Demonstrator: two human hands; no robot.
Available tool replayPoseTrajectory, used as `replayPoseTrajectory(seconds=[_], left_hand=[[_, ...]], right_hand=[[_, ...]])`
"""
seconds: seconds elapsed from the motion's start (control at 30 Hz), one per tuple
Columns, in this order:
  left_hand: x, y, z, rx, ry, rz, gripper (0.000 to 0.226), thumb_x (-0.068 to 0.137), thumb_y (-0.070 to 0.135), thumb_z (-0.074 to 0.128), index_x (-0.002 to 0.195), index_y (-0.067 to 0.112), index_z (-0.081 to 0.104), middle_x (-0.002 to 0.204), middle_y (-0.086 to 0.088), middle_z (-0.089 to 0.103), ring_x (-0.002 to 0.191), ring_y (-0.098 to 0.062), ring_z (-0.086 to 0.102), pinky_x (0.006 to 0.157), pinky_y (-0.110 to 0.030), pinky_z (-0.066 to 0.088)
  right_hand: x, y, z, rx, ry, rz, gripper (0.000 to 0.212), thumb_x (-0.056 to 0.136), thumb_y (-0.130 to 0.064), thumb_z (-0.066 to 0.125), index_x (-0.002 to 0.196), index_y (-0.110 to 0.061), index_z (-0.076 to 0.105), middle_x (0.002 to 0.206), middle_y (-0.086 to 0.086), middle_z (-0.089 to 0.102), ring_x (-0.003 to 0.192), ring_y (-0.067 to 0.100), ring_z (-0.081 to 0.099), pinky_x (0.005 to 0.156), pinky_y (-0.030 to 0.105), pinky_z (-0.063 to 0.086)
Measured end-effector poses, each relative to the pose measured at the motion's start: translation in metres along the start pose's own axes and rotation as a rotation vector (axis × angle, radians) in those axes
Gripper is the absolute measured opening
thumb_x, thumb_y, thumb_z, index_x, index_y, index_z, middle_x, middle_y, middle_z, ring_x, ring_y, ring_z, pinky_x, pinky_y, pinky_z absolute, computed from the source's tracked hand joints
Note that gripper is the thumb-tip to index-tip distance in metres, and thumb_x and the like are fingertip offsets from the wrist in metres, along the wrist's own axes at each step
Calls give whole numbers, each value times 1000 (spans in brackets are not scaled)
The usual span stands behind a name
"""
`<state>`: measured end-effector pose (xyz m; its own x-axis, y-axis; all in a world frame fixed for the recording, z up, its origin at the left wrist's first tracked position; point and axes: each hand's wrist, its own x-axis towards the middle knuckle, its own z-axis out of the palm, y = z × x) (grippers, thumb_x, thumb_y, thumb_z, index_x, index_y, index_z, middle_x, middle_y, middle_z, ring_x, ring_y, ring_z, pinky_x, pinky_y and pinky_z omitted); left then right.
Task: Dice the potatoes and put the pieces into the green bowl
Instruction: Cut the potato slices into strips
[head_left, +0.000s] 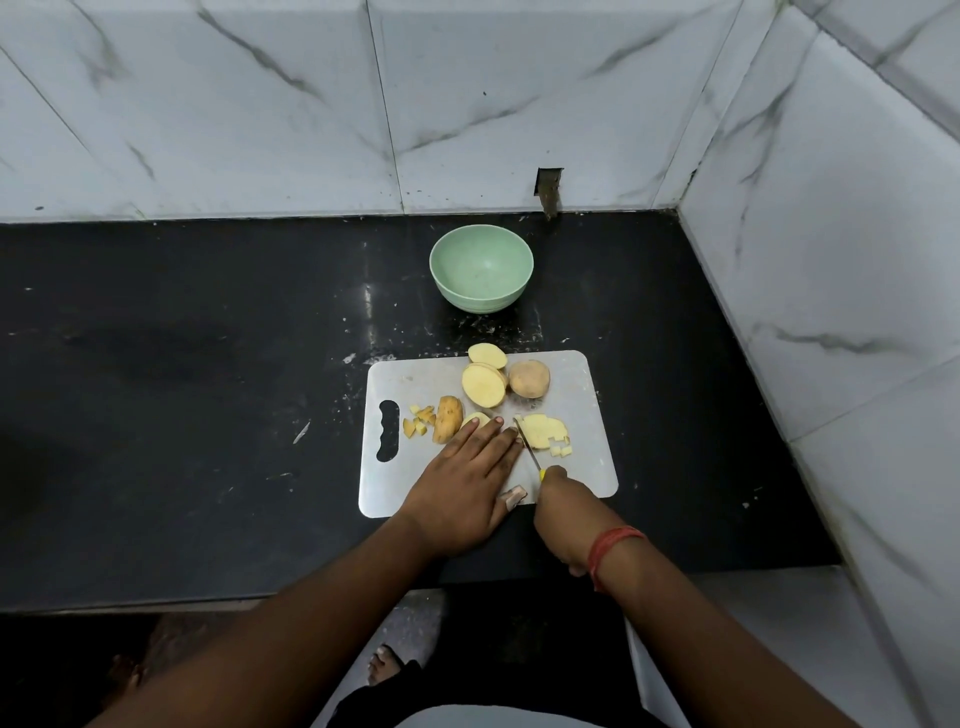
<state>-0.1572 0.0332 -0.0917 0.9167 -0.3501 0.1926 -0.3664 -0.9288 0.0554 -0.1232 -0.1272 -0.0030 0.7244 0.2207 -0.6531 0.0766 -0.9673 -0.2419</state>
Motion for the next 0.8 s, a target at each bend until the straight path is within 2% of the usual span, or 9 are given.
replayPoseTrajectory(seconds=[0.07, 0.13, 0.23, 0.33, 0.43, 0.53, 0.63, 0.73, 0.8], left_hand=[[1, 0, -1, 21, -3, 2, 62, 105, 49, 35, 149, 8, 48, 153, -10, 47, 147, -30, 34, 123, -48, 23], [1, 1, -2, 38, -5, 3, 63, 105, 50, 34, 149, 7, 48, 152, -10, 48, 146, -30, 36, 123, -49, 24], [1, 1, -2, 46, -8, 3, 63, 105, 50, 34, 150, 7, 47, 152, -10, 48, 146, -30, 36, 123, -49, 24], [1, 1, -2, 55, -11, 4, 63, 105, 50, 34, 150, 7, 46, 152, -11, 48, 146, -30, 36, 123, -50, 23], [0, 1, -2, 56, -14, 5, 63, 105, 50, 35, 149, 7, 47, 151, -11, 49, 146, -31, 36, 122, -50, 24], [0, 1, -3, 64, -15, 1, 62, 105, 50, 36, 148, 7, 49, 151, -11, 49, 146, -30, 36, 123, -50, 24], [0, 1, -3, 54, -23, -8, 62, 105, 49, 36, 149, 8, 48, 152, -11, 48, 146, -30, 35, 123, -50, 22], [-1, 2, -4, 40, -34, -14, 62, 105, 49, 34, 150, 8, 46, 154, -10, 46, 149, -30, 32, 124, -50, 20], [-1, 2, -6, 41, -33, -15, 61, 106, 48, 34, 151, 8, 45, 155, -10, 44, 150, -30, 30, 124, -50, 19]], right_hand=[[-4, 0, -1, -6, -10, 7, 28, 94, 0, 41, 122, -2, 38, 117, 18, 61, 103, 32, 63, 62, 34, 42], [-6, 2, 0, -19, -18, 10, 30, 94, 0, 41, 124, -1, 36, 119, 19, 60, 101, 31, 63, 63, 33, 42], [-8, 8, 5, -8, -7, -17, 19, 98, -5, 40, 117, -2, 38, 113, 19, 61, 84, 26, 62, 61, 31, 40], [-10, 14, 7, 11, 4, -33, 17, 98, -8, 40, 115, -3, 40, 105, 15, 61, 83, 25, 60, 63, 30, 41], [-12, 19, 13, 64, -10, 2, 23, 97, -7, 38, 120, -4, 40, 110, 13, 59, 90, 23, 60, 76, 33, 48], [-16, 26, 17, 23, -27, -23, 27, 99, -8, 38, 125, -1, 38, 108, 16, 57, 95, 28, 60, 67, 26, 43], [-20, 34, 18, 44, -52, -49, 32, 100, -11, 37, 130, 0, 37, 118, 18, 56, 108, 33, 59, 77, 27, 40], [-26, 39, 15, 100, -5, -80, 22, 103, -20, 35, 119, -6, 42, 99, 11, 56, 92, 26, 60, 71, 30, 42], [-30, 42, 10, 197, 69, -116, 15, 104, -27, 36, 104, -13, 41, 88, 7, 55, 74, 21, 59, 58, 31, 46]])
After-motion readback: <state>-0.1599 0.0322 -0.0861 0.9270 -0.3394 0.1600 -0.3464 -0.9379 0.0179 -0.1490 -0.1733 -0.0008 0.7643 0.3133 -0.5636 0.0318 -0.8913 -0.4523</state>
